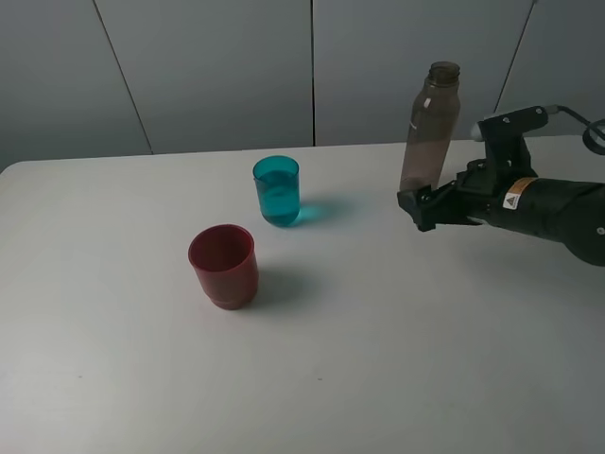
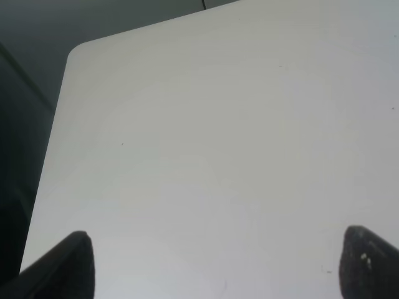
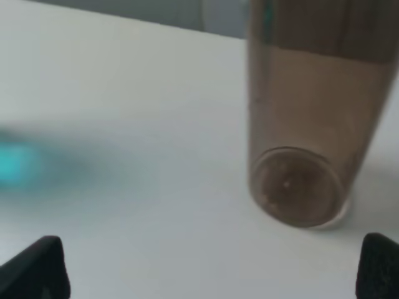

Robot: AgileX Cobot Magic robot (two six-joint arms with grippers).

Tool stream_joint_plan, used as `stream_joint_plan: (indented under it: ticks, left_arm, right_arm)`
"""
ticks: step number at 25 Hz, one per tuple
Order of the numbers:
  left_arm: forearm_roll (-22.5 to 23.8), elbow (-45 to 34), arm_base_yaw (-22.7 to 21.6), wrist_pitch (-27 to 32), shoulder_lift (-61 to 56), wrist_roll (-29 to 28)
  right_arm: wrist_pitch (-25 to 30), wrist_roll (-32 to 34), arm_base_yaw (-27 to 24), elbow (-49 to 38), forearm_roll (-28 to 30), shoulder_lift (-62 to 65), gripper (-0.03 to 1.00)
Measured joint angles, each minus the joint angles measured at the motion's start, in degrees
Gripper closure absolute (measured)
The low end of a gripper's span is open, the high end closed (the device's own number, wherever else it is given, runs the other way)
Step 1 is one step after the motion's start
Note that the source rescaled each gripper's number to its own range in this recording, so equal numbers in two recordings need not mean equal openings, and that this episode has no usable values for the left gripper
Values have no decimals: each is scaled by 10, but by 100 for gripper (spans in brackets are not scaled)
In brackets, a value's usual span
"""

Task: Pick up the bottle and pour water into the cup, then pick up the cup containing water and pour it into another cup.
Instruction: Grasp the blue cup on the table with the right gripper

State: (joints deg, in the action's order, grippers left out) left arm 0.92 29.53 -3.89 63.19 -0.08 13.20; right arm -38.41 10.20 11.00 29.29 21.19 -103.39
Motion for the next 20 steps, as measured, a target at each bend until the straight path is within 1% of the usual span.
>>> stream_joint_plan:
  ticks: [1,3,4,6,8,10,16,18,20]
  left_arm:
    - [0,0,0,0,0,0]
    - [0,0,0,0,0,0]
    - [0,0,0,0,0,0]
    - [0,0,0,0,0,0]
    - [0,0,0,0,0,0]
    - [0,0,0,0,0,0]
    - [0,0,0,0,0,0]
    - [0,0,0,0,0,0]
    - [0,0,0,0,0,0]
  right_arm:
    - [-4,20,0,-2,45,1,-3]
    - [-19,53,0,-3,112,1,-3]
    - [-31,67,0,-3,134,1,-3]
    - [-40,81,2,-3,147,1,-3]
    - [-41,79,16,-3,140,1,-3]
    - [-41,63,37,-3,128,1,-3]
    - [-42,-11,116,15,27,-4,-3]
    - [-44,-22,137,33,0,-14,-3]
    - [-45,-27,151,51,-14,-30,-3]
